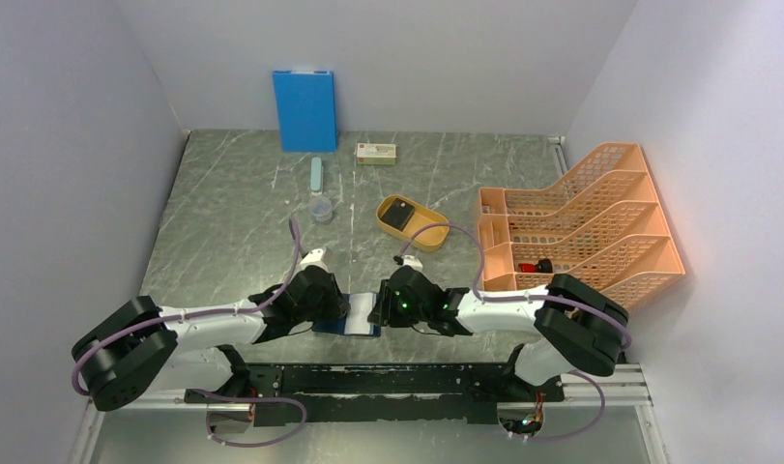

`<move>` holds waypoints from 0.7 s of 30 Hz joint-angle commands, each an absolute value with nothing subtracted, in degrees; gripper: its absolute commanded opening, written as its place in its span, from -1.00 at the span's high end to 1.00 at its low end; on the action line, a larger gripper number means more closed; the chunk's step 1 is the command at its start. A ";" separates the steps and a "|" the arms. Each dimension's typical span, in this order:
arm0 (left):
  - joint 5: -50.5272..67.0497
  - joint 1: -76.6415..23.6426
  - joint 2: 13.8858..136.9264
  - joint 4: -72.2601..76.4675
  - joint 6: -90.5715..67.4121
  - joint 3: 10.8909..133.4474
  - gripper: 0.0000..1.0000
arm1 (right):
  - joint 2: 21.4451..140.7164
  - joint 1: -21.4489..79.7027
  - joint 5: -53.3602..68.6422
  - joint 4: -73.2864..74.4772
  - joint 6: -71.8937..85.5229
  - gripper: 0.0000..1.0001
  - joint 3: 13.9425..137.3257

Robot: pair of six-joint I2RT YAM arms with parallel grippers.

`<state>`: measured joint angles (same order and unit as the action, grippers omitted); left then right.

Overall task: Put the credit cards into the card holder
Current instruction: Open the card holder at the center of the board.

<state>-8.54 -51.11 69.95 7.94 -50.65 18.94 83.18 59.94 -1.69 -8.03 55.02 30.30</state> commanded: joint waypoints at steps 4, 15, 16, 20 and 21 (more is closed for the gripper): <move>-7.35 -51.37 73.34 4.33 -51.20 15.42 0.66 | 84.46 60.02 2.49 -15.44 55.60 0.15 30.08; -6.60 -51.40 76.11 6.34 -52.01 14.77 0.80 | 80.51 58.01 3.40 -24.33 61.48 0.03 24.08; -6.47 -51.40 76.44 6.55 -52.11 14.72 0.81 | 79.38 57.42 3.07 -24.96 62.45 0.03 22.80; -5.99 -51.35 77.91 7.40 -52.53 14.74 0.87 | 76.73 56.31 1.37 -24.73 63.84 0.03 20.57; -5.89 -51.37 78.32 7.55 -52.63 14.76 0.89 | 76.31 56.13 1.13 -24.29 64.03 0.03 20.30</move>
<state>-8.88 -50.85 74.35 14.94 -52.73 17.78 78.76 57.04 3.05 -20.25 61.34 21.17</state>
